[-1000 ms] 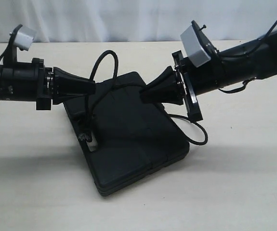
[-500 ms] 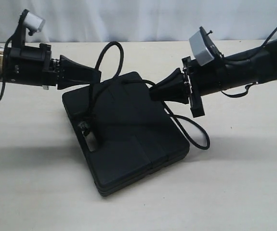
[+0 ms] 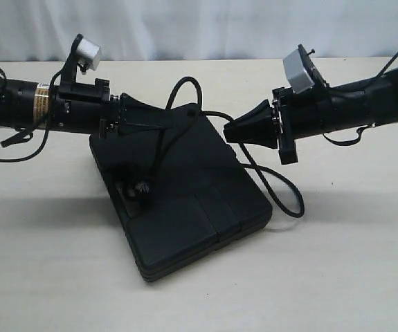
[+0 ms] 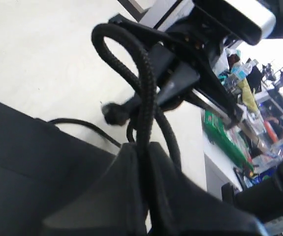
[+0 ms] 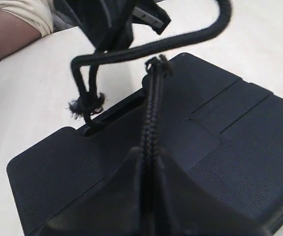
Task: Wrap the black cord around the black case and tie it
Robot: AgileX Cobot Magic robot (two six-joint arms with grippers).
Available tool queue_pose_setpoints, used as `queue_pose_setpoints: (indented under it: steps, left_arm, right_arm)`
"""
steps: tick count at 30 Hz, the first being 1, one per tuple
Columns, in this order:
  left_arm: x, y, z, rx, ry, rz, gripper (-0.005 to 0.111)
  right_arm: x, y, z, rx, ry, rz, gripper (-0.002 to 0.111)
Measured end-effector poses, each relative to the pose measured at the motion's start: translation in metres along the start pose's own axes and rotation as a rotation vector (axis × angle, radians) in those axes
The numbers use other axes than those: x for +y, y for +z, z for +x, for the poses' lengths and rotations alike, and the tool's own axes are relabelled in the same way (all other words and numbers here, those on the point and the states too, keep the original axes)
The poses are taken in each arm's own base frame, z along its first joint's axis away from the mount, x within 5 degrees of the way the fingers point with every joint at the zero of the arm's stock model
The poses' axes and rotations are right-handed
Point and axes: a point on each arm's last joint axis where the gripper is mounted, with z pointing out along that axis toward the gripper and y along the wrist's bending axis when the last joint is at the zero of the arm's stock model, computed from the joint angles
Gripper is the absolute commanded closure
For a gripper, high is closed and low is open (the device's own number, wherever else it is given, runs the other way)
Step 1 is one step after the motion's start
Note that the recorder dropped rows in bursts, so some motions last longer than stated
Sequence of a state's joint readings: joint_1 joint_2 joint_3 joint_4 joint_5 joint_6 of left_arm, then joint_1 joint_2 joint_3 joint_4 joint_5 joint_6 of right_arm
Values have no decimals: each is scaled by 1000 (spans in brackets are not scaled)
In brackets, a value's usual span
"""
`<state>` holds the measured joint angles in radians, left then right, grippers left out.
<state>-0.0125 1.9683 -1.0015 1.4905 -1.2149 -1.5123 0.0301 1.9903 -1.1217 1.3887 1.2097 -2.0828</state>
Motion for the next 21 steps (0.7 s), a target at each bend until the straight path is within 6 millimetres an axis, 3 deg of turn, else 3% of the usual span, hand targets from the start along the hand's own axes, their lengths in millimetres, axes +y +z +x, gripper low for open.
queue_pose_setpoints:
  steps: [4,10,21]
  left_arm:
    - [7,3,-12,-53,-68,1,107]
    - [21,8,-6,-58,-258,1,107]
    - [24,7,-12,-141,-450,14,107]
  right_arm:
    - [0,0,0,-4,4,0,104]
    - [-4,0,-5,-63,27,33,104]
    - [-5,0,-7,-85,87,42,104]
